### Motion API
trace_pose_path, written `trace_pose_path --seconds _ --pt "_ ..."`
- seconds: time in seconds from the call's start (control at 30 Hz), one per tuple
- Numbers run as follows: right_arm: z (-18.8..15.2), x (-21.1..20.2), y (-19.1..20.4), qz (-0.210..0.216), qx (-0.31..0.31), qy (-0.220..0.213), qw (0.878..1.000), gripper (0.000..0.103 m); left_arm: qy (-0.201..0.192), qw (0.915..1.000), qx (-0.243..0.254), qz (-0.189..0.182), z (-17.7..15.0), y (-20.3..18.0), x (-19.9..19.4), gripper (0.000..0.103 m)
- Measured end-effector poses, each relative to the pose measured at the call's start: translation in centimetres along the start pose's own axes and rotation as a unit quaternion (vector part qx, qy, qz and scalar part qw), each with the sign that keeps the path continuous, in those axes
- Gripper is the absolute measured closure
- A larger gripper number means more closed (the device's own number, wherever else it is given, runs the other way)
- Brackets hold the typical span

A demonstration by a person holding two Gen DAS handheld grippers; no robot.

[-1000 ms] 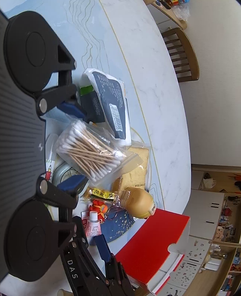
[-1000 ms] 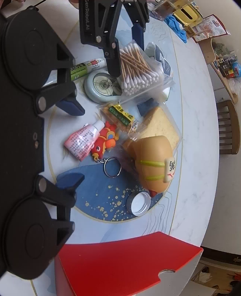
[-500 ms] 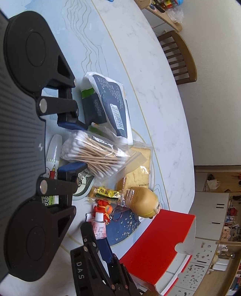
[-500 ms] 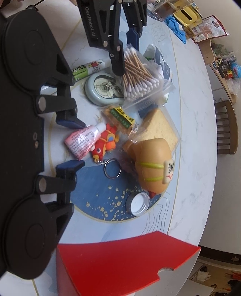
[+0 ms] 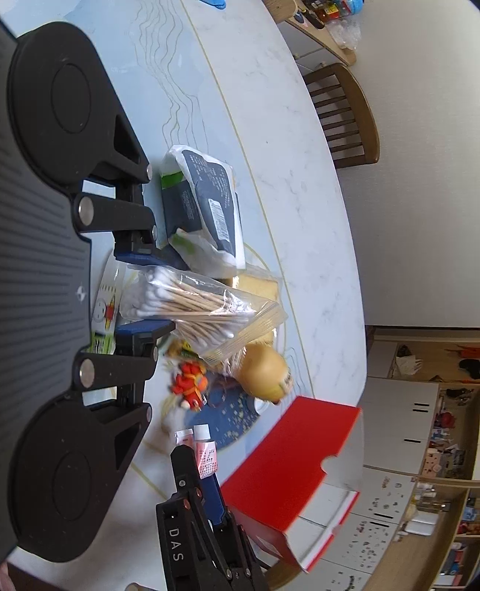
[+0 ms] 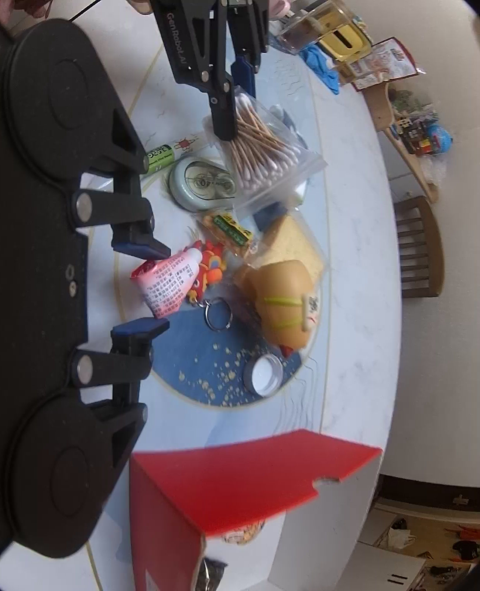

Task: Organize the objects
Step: 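Lift the swab bag and pink tube and carry them over the shoebox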

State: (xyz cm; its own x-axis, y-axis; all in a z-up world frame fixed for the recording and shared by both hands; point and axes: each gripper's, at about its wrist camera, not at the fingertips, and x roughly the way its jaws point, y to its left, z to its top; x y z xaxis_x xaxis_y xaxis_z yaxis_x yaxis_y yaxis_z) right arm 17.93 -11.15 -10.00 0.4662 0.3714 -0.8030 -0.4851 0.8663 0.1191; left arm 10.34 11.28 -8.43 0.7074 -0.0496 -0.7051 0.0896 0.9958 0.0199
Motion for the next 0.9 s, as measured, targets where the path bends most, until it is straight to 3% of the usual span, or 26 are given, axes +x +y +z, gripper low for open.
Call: trace_pose_path --seconds 0.4,0.9 --pt "0.9 -6.9 -3.0 0.003 0.013 -0.052 0.999 0.070 -0.021 0.9993 -0.004 -0.031 3.2 -3.6 -3.4 0.075" --pt "2.5 -11.5 -10.4 -0.004 0.029 -0.099 0.995 0.070 -0.043 0.9962 0.040 -0.063 8.5 -11.6 -3.4 0.075"
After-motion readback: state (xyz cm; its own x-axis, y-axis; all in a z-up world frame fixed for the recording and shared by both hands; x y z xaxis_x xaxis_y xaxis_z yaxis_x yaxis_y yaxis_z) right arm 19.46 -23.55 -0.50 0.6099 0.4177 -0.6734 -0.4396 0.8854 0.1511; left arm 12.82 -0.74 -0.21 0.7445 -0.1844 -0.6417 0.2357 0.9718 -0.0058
